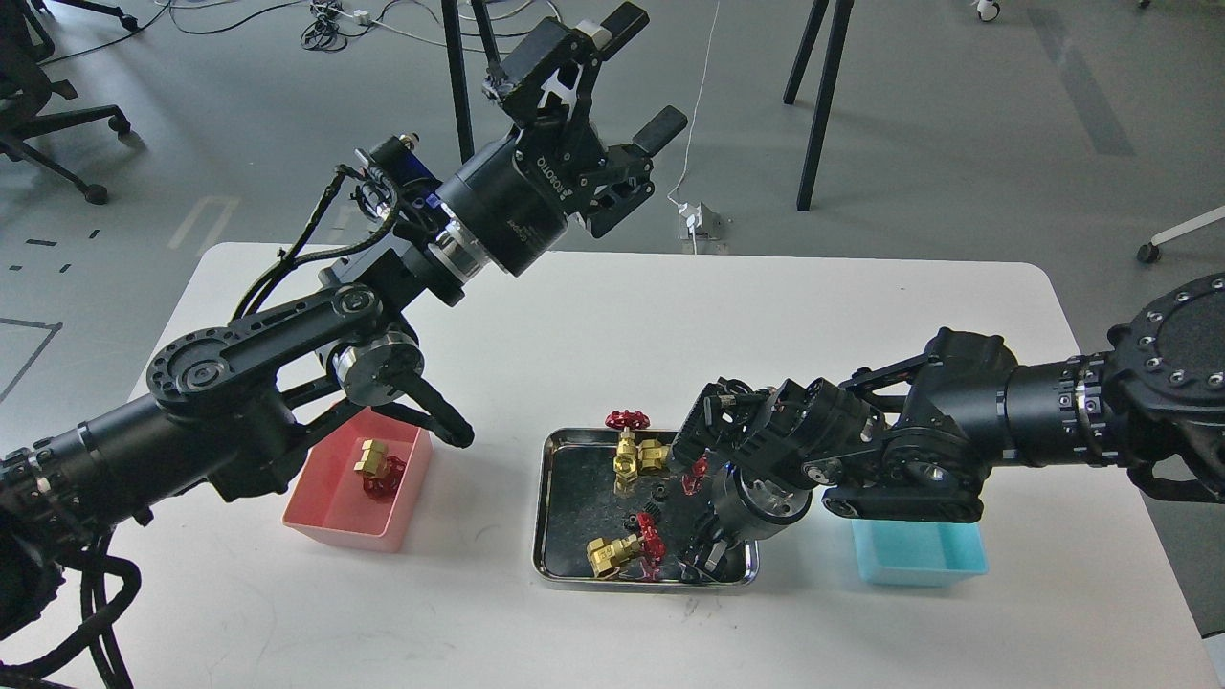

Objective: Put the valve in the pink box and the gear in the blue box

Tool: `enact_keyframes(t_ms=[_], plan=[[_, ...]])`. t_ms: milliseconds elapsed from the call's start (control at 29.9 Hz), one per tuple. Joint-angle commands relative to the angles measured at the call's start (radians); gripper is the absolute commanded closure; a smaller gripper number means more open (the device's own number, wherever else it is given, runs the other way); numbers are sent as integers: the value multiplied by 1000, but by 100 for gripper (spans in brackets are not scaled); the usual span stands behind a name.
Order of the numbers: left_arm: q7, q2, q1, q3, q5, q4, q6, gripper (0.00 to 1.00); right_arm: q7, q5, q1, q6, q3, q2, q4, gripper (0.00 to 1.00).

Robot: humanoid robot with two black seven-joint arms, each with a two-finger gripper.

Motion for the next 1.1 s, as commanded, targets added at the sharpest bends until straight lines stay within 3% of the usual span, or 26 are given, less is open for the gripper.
enact_keyframes(t_ms=[0, 267, 602, 769, 1070], plan=[[0, -2, 1, 0, 0, 1, 0, 6, 0, -1, -1, 1, 0, -1, 0, 69], [0, -4, 3, -1, 0, 1, 0, 6, 0, 2, -1, -1, 2, -6, 0, 89], [0, -13, 3, -1, 14, 2, 0, 6, 6, 23, 50, -1, 70, -128, 44, 94], [0, -31, 3, 0, 14, 5, 0, 6, 5, 89, 102, 1, 117, -268, 165, 94], [0, -51, 3, 0, 14, 5, 3, 6, 9, 106, 148, 11, 180, -728, 350, 94]])
